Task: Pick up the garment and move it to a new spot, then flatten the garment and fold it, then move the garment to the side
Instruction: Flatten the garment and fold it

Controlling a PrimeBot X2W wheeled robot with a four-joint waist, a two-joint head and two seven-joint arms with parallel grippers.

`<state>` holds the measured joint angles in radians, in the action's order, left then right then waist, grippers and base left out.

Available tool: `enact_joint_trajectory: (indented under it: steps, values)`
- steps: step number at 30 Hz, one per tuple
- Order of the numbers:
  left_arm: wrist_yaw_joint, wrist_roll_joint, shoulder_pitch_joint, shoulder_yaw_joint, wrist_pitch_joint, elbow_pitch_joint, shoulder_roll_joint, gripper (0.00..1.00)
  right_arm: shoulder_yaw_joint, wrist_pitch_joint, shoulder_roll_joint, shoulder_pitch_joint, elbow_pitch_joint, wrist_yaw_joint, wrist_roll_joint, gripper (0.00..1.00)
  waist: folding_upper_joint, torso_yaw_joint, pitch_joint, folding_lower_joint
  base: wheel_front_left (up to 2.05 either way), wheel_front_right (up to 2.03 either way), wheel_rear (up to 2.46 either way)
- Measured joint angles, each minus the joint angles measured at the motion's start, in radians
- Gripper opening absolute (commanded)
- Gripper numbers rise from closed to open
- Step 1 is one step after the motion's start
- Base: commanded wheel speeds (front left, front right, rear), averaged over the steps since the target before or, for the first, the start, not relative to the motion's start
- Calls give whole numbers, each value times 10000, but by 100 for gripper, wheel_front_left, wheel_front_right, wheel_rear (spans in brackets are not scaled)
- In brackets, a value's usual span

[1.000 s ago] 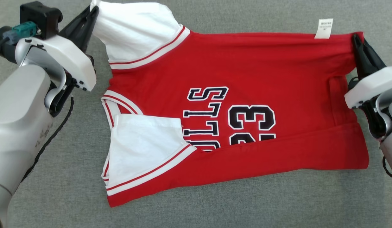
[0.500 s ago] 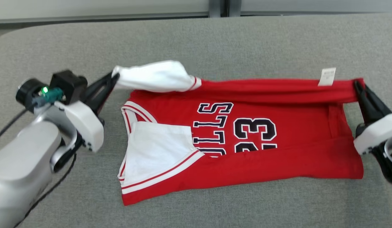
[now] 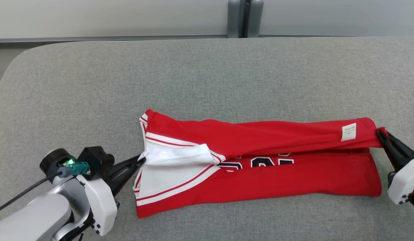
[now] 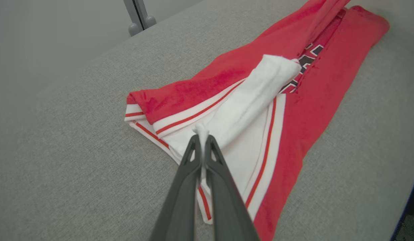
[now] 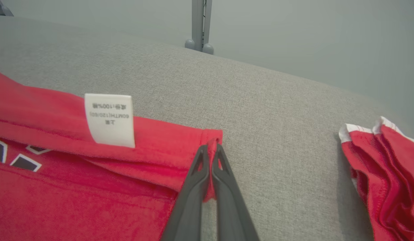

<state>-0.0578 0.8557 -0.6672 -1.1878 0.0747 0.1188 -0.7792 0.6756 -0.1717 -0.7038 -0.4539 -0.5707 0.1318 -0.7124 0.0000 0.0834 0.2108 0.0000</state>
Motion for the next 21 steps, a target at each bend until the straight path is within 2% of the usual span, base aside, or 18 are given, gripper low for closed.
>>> enact_joint_trajectory:
  steps: [2,3,5,6,7,8,9,10,12,16,19,21]
  values:
    - [65,25,89,-69,-111,-155,-29,0,82,188,-81,145,86,0,25,0,0,-11,-38,0,0,0,0]
    - [65,19,96,-130,-211,-207,-38,0,98,240,-92,221,119,0,36,24,0,-19,-48,0,0,0,0]
    - [73,-27,100,-186,-290,-232,-38,0,138,318,-104,287,146,0,42,42,0,-25,-58,0,0,0,0]
    - [150,-29,168,-224,-353,-268,-8,0,238,456,-150,443,278,0,67,47,0,-40,-86,0,0,0,0]
    - [150,-29,168,-224,-353,-268,-8,0,238,456,-150,443,278,0,67,100,0,-40,-86,0,0,0,0]
    - [150,-13,229,-251,-408,-282,13,0,272,637,-167,528,309,0,2,100,0,-49,-101,0,0,0,0]
    - [150,46,291,-290,-543,-284,27,22,278,859,-190,637,280,0,-130,100,0,-59,-114,0,0,0,0]
    - [150,244,375,-322,-754,-257,23,100,320,1009,-265,730,272,2,-148,100,0,-68,-131,0,0,0,0]
    - [130,370,531,-424,-1055,-267,-31,100,81,1032,-366,831,169,0,-291,100,0,-98,-170,0,0,0,0]
    - [339,625,644,-222,-859,-324,-73,100,-543,836,-343,810,-56,0,-290,100,0,-164,-248,0,0,0,0]
    - [729,606,645,138,-307,-291,-59,100,-1154,500,-132,762,-186,-2,-221,100,0,-181,-312,0,0,0,0]
    - [1174,591,632,527,270,-205,38,100,-1636,142,146,671,-153,-2,-242,100,0,-177,-367,0,0,0,0]
